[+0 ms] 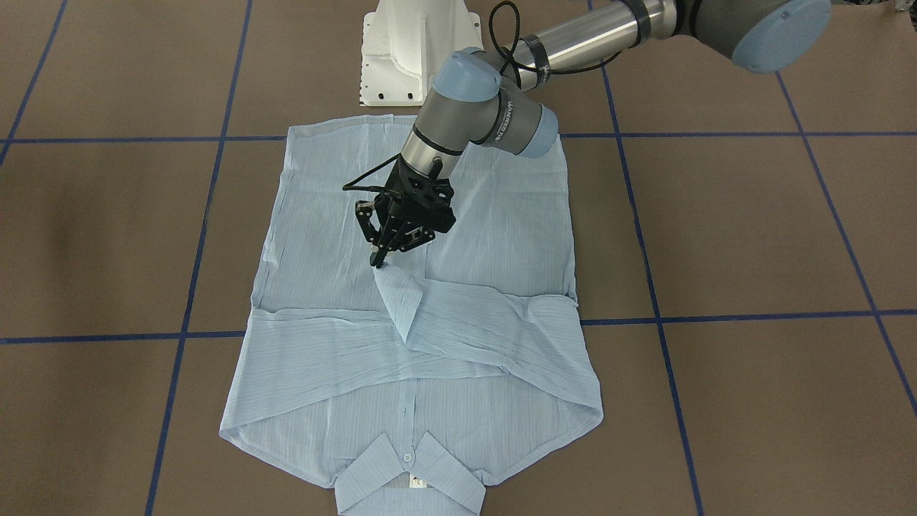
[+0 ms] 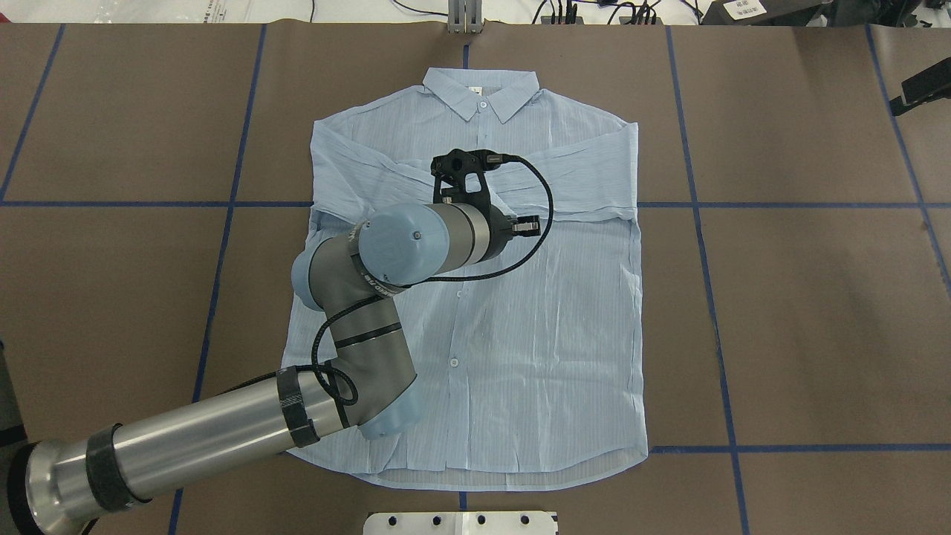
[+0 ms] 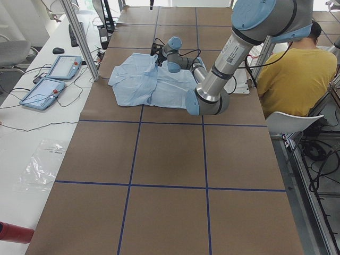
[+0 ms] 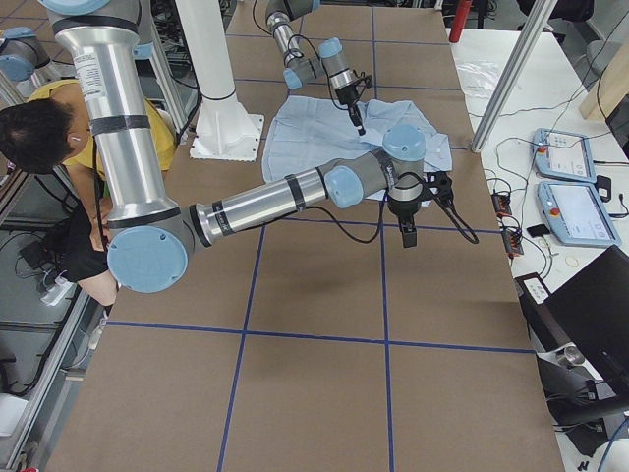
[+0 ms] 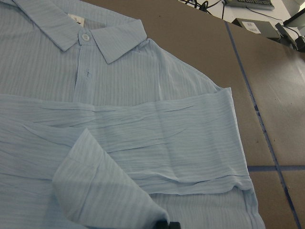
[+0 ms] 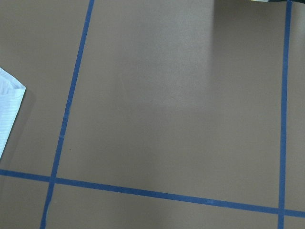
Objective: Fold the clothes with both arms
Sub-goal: 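Fold the held sleeve across the shirt body over the first sleeve, then release the sleeve and move the left gripper to the hem while the right approaches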
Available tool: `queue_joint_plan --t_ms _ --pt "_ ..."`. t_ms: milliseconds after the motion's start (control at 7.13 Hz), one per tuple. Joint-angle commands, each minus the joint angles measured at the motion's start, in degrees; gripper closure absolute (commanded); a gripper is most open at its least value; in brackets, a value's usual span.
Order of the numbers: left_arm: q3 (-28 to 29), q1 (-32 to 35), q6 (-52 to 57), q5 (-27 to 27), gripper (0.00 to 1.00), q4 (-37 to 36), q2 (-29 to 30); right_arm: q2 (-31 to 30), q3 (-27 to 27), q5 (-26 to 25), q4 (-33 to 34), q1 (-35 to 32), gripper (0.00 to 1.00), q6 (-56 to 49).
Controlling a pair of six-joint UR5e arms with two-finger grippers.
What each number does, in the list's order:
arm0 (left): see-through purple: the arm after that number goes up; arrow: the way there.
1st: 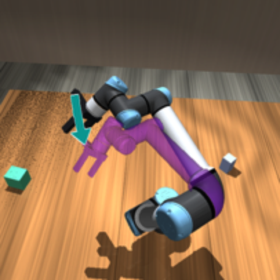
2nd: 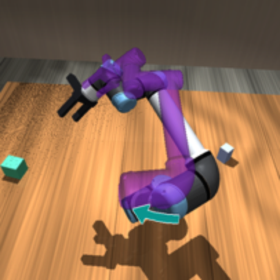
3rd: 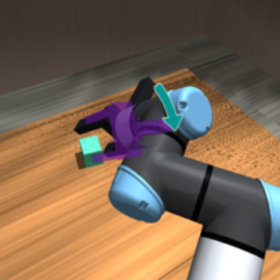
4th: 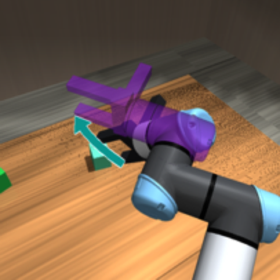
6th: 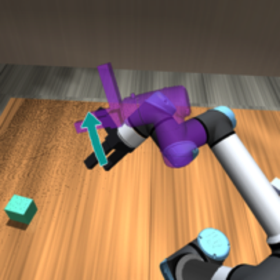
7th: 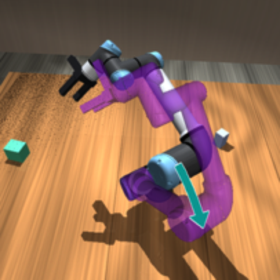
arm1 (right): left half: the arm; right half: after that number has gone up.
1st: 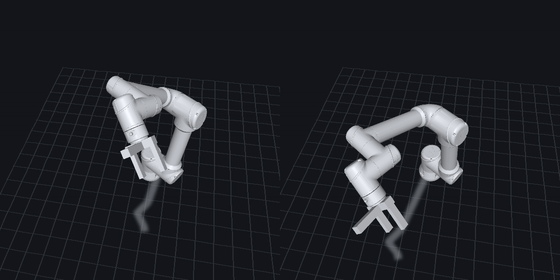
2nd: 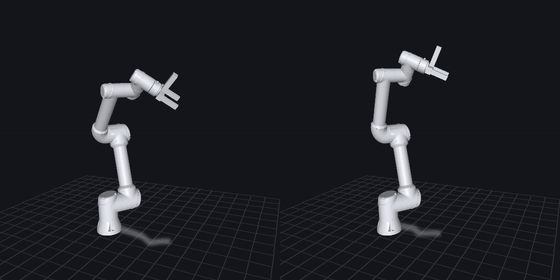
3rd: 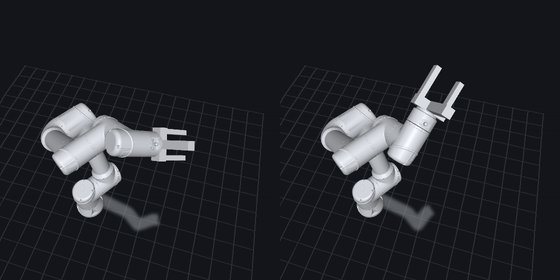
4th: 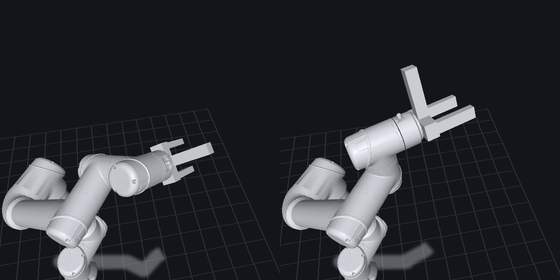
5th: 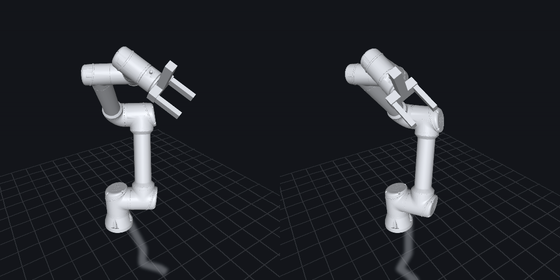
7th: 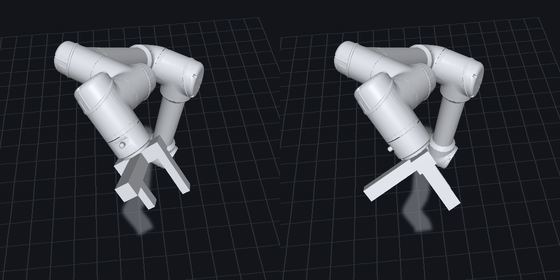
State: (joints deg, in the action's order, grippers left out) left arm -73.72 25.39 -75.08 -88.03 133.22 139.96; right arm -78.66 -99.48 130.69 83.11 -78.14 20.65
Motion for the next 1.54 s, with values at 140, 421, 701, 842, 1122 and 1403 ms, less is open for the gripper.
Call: queue_joint_plan --t_ms 140,421,701,842,1122,1403 --pt "3.0 -3.0 2.0 0.4 0.01 3.3 3.4 0.0 0.2 0.0 -0.2 0.1 0.0 0.0" --pt "2.4 -3.1 2.2 0.0 0.0 3.7 3.3 0.0 0.2 0.0 -0.2 0.3 0.0 0.2" --pt "1.7 -2.0 7.1 -1.4 0.0 1.8 1.4 0.0 -1.1 0.0 -0.3 1.8 0.0 3.7" --pt "-1.2 0.8 10.4 -5.4 0.0 -0.1 -2.0 -0.2 -3.2 -0.5 -0.3 3.9 0.0 8.1" --pt "-16.3 6.3 19.1 -10.7 0.0 -13.8 -11.6 -1.9 -12.8 -12.8 -0.3 17.9 0.0 27.9" --pt "-33.4 6.9 21.3 -11.7 0.0 -18.2 -23.5 -5.4 -21.9 -22.4 -1.6 32.3 0.0 45.3"
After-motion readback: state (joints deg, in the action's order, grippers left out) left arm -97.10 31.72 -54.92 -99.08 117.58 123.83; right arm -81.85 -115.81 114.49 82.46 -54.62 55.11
